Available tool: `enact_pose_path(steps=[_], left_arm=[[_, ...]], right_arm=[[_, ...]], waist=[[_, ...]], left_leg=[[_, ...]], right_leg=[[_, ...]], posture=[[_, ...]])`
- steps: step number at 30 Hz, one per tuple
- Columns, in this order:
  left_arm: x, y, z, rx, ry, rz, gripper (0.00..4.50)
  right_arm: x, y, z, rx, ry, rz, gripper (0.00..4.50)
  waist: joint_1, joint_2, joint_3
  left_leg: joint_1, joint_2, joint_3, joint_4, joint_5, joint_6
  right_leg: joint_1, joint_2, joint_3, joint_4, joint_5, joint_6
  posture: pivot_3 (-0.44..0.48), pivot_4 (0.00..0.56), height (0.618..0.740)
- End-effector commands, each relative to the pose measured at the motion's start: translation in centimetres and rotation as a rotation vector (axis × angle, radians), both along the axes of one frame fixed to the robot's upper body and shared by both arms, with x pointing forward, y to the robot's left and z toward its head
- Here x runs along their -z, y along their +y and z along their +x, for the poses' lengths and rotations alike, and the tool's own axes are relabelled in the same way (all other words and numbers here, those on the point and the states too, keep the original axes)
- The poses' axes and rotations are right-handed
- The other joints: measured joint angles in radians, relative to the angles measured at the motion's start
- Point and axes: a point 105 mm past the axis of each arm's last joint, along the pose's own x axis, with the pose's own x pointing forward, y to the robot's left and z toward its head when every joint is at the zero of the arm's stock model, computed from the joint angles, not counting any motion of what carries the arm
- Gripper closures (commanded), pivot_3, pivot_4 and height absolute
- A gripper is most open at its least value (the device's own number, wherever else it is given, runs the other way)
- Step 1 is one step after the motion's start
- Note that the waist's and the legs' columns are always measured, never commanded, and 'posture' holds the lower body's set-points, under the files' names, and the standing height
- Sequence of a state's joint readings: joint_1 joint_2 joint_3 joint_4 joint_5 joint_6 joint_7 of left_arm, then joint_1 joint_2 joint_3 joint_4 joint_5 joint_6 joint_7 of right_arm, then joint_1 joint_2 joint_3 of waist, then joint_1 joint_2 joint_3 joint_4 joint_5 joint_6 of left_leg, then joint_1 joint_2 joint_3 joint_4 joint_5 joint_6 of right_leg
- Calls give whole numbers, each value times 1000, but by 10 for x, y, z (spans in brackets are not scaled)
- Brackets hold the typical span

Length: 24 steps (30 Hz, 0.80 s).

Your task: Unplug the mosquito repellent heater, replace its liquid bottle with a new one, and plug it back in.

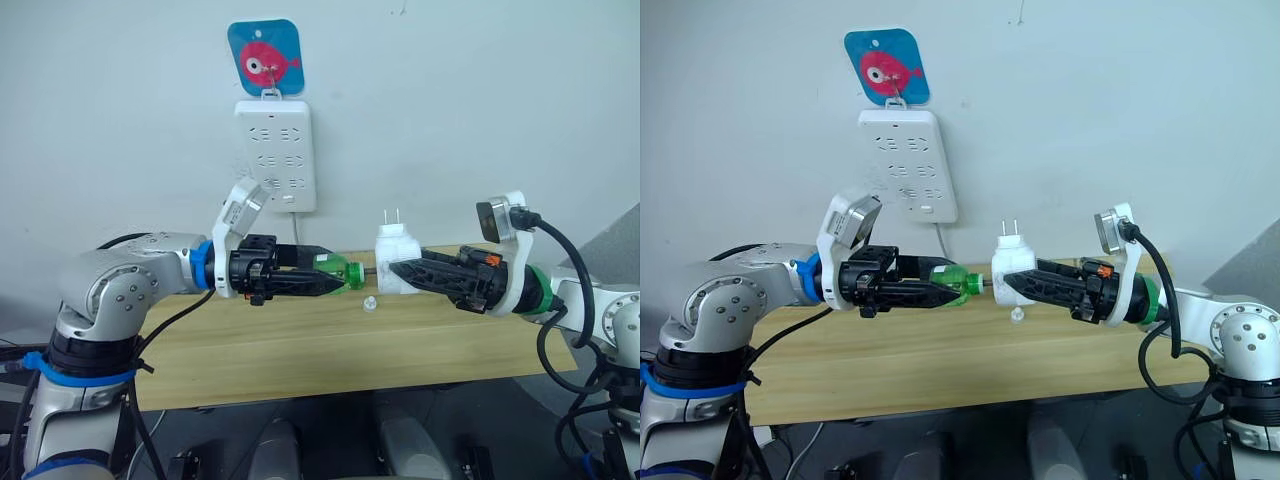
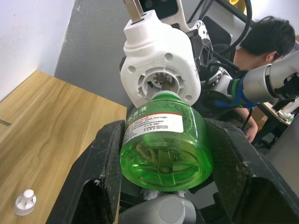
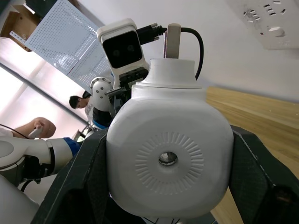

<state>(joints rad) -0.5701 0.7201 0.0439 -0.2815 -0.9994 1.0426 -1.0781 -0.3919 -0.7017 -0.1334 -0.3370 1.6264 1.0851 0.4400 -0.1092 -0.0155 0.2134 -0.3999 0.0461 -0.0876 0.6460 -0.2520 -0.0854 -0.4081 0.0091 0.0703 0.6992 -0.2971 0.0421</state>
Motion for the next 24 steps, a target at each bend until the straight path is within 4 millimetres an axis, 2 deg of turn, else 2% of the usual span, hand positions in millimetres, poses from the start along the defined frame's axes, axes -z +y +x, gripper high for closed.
enact_pose_path(steps=[1, 15, 24], left_arm=[[-7, -4, -2, 12, -49, -10, 2179], [-8, -11, -6, 52, -69, -3, 2179], [-5, -13, -7, 67, -101, 18, 2179]], right_arm=[[-4, -1, -4, -17, -20, 3, 1520], [0, 7, -13, -64, -33, -19, 1520], [-1, 5, -8, -37, -11, 5, 1520]], waist=[[0, 0, 0], [0, 0, 0], [1, 0, 0]], left_leg=[[0, 0, 0, 0, 0, 0], [0, 0, 0, 0, 0, 0], [0, 0, 0, 0, 0, 0]], right_leg=[[0, 0, 0, 0, 0, 0], [0, 0, 0, 0, 0, 0], [0, 0, 0, 0, 0, 0]], posture=[[-106, 156, 725], [-106, 158, 725], [-104, 159, 725]])
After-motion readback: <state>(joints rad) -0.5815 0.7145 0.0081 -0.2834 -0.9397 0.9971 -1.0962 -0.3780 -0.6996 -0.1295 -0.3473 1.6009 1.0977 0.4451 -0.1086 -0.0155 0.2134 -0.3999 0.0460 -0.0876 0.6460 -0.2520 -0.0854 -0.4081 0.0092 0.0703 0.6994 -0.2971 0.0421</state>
